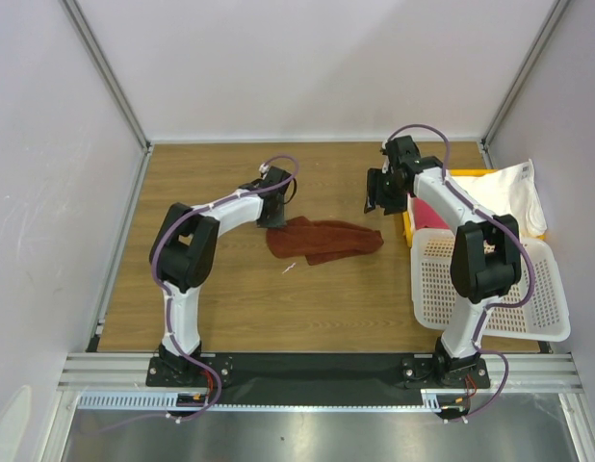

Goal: Fold and stack the towels
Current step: Flatten out the crumpled towel

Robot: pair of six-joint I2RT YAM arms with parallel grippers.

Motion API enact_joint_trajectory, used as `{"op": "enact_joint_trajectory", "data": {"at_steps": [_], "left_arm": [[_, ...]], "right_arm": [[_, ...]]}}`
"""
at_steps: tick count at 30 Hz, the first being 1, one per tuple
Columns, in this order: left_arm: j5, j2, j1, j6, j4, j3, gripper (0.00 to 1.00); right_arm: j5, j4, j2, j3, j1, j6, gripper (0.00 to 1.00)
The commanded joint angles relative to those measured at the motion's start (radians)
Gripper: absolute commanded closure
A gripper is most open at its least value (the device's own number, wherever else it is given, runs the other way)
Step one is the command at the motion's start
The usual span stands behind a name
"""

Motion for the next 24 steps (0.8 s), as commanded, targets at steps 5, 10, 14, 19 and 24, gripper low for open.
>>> {"op": "enact_joint_trajectory", "data": {"at_steps": [5, 10, 14, 19, 24], "left_arm": [[-0.117, -0.019, -0.008, -0.119, -0.090, 0.075, 1.00], [-0.149, -0.102, -0.008, -0.248, -0.164, 0.159, 1.00], [-0.188, -0.174, -0.008, -0.363, -0.247, 0.207, 1.00], [-0.093, -0.275, -0.010, -0.281, -0.146, 0.161, 1.00], [-0.028, -0.396, -0.013, -0.067, -0.072, 0.194, 1.00]], "right_arm": [[-0.071, 0.021, -0.070, -0.022, 0.004, -0.007, 0.38], [-0.102, 0.048, -0.064, -0.038, 0.029, -0.014, 0.38], [-0.129, 0.055, -0.051, -0.030, 0.030, -0.011, 0.38], [-0.161, 0.102, -0.051, -0.006, 0.033, -0.005, 0.37], [-0.221, 0.180, -0.056, 0.013, 0.026, 0.019, 0.37]]}}
